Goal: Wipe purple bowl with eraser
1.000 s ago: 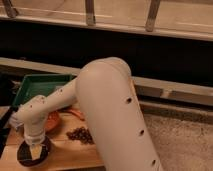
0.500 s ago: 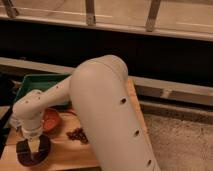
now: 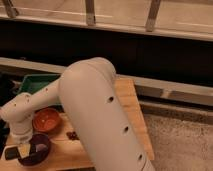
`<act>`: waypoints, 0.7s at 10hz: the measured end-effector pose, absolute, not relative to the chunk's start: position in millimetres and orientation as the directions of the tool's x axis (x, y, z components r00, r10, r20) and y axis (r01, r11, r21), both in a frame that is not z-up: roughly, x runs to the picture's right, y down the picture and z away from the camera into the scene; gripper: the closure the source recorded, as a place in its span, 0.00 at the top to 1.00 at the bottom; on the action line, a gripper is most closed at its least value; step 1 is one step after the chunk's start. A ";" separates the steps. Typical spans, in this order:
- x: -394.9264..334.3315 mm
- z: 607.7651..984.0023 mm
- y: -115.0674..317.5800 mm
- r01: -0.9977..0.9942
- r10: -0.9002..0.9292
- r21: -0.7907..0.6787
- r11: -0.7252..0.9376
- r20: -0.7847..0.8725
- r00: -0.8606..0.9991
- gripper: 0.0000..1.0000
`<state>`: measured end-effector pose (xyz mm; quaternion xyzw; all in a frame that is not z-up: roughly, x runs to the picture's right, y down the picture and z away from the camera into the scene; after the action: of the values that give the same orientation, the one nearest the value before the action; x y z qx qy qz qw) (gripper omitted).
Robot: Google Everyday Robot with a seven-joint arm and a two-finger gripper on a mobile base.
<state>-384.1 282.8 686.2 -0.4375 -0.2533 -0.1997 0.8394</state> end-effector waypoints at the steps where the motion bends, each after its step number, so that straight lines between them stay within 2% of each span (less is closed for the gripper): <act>1: -381.0 684.7 289.1 0.561 -0.108 -0.641 0.525 0.603 0.790 0.00; 4: -349.8 683.8 302.7 0.523 -0.081 -0.687 0.504 0.565 0.821 0.00; 7: -336.7 693.9 286.4 0.484 -0.084 -0.697 0.529 0.525 0.847 0.00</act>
<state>-336.7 286.4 693.9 -0.4555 -0.2197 -0.1677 0.8462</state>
